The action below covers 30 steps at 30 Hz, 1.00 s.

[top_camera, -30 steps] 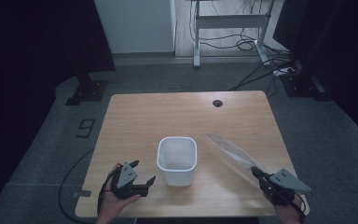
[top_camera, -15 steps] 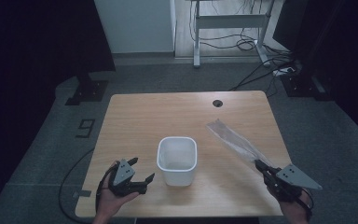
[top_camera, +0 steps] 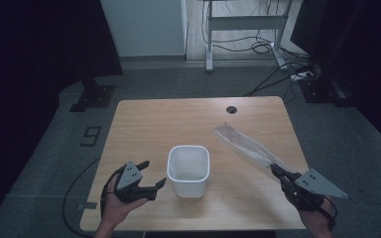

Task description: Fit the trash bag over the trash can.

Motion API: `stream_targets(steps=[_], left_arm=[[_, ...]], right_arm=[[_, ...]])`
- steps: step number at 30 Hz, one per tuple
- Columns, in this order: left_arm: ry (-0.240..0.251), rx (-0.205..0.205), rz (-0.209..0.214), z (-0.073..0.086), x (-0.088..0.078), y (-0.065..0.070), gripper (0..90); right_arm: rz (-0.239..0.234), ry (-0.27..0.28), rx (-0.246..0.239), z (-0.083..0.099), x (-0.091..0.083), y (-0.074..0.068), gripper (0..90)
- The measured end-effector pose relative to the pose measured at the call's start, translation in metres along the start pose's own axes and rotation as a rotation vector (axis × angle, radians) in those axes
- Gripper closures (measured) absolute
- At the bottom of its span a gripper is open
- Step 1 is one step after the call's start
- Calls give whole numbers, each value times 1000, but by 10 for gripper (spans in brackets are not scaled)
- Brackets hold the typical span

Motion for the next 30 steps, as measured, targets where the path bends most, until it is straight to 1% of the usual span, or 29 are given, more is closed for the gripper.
stream_targets(steps=[4,11,15,18,19,20,23,30], left_arm=[[7,1,9,-8,0,0,198],[5,-3,28,-24,3,0,204],[7,0,31,-33,5,-1,207],[9,1,31,-37,6,-1,216],[10,2,31,-40,7,-1,216],[10,2,32,-43,8,-1,225],[11,3,38,-47,9,-2,242],[4,-11,59,-51,14,-4,268]], right_arm=[[-13,12,-18,-11,-3,-4,890],[-26,23,-46,-27,-3,-10,891],[-38,32,-64,-37,-3,-14,890],[-43,34,-70,-39,-2,-16,890],[-48,35,-73,-40,-2,-17,890],[-62,38,-83,-43,0,-21,891],[-72,33,-91,-45,2,-25,890],[-89,30,-107,-49,6,-31,890]])
Point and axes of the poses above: each handheld gripper's, and its own axes: x roughly forward along the jaws, z roughly out of its underside, y roughly to its right, the point moved 7 cm from there along x, roughly forward along the jaws
